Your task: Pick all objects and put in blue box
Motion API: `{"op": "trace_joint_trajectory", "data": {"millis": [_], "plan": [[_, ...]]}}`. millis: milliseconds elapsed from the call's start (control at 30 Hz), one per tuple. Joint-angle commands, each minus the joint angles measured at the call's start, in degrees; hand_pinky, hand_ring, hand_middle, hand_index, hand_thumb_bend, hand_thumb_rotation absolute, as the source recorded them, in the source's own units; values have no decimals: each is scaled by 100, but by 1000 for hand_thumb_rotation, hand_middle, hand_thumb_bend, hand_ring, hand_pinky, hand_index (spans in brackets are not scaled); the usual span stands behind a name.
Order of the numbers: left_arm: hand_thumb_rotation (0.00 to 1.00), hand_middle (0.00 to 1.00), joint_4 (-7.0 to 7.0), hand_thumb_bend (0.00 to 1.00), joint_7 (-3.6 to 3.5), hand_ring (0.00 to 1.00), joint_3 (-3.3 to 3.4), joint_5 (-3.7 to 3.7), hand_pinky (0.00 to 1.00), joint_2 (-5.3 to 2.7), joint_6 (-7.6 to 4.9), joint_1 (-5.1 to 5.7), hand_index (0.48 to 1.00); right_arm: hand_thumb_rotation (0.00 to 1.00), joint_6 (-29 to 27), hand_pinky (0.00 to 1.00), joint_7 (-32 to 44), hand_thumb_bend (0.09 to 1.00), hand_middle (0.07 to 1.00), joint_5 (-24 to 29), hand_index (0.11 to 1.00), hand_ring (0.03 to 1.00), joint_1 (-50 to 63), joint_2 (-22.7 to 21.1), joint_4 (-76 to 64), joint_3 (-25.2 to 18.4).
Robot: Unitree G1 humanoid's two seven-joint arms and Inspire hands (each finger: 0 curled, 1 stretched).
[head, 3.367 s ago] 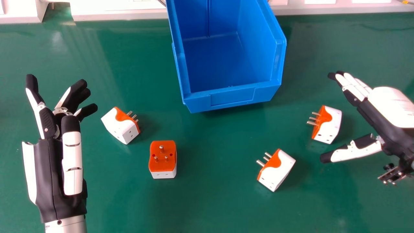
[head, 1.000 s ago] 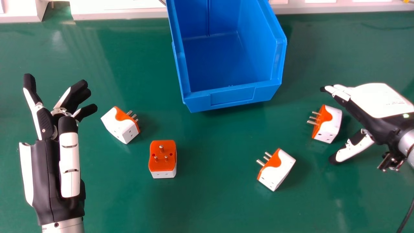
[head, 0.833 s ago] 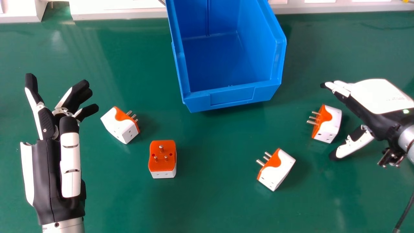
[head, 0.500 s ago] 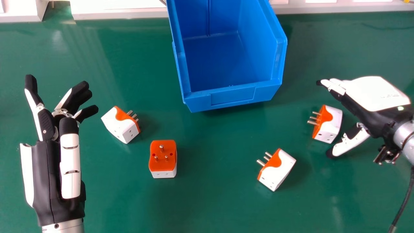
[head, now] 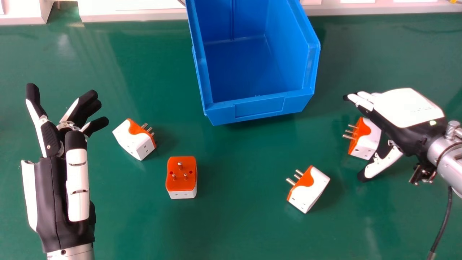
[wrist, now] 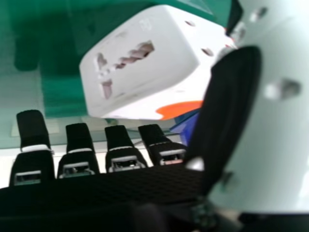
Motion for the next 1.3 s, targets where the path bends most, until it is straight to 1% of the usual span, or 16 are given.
{"op": "trace_joint_trajectory", "data": {"millis": [0,167,267,333,433,500,533,600,667,833,900,1000,1067,1100,1167,1267], "plan": [[911,827,-100,451,11,815,-7,34,742,11,-100,13,793,330,135,752,-64,1000,928,-6,929,891,-155,2,75,25],[911,828,-49,451,-7,815,-4,-9,743,19,-114,-10,793,318,175,746,-18,1000,927,-5,930,888,-204,38,151,66],[911,828,-58,452,2,815,-2,-5,743,11,-113,-1,793,301,142,743,-38,1000,918,5,922,874,-209,55,166,76],[912,828,-102,452,14,815,-4,7,743,1,-104,12,793,262,102,734,-87,1000,900,3,912,855,-199,52,171,80],[911,827,-140,453,14,815,-11,18,742,-3,-110,35,793,196,107,671,-212,1000,856,-55,884,796,-195,44,165,128],[911,827,-131,453,-6,814,-15,-10,742,11,-106,40,793,165,148,630,-349,1000,838,-117,872,765,-204,37,165,189],[911,828,-121,453,-18,813,-17,-28,743,16,-103,40,793,143,157,594,-407,1000,823,-125,856,737,-206,38,170,201],[910,828,-82,455,-21,813,-9,-32,743,20,-113,27,792,98,163,550,-506,995,794,-98,824,692,-201,48,186,202],[910,828,-100,456,-22,813,-10,-25,743,23,-105,36,792,63,163,532,-606,966,768,-71,792,660,-189,56,203,205],[909,828,-121,457,-46,813,-11,-57,744,42,-84,52,792,5,82,505,-770,914,656,-14,678,573,-174,80,226,172],[909,828,-122,457,-41,813,-3,-44,743,43,-86,56,792,1,-13,491,-813,870,603,30,630,538,-158,67,221,134],[910,828,-179,453,-27,813,-4,-31,744,34,-56,78,792,0,-122,463,-894,824,542,64,578,485,-142,60,228,106],[910,828,-182,452,-25,813,1,-34,744,39,-48,79,792,0,-171,447,-994,623,484,56,537,463,-134,50,232,111],[911,828,-184,452,-26,813,3,-36,744,41,-47,81,791,0,-185,437,-1043,576,473,44,525,456,-132,47,237,119],[911,828,-166,452,-35,813,0,-55,744,43,-46,72,790,0,-202,429,-1105,540,476,26,505,456,-133,44,253,132],[911,828,-149,452,-71,814,-17,-105,744,49,-51,73,791,0,-219,424,-1044,529,481,37,495,457,-147,36,262,132]]}}
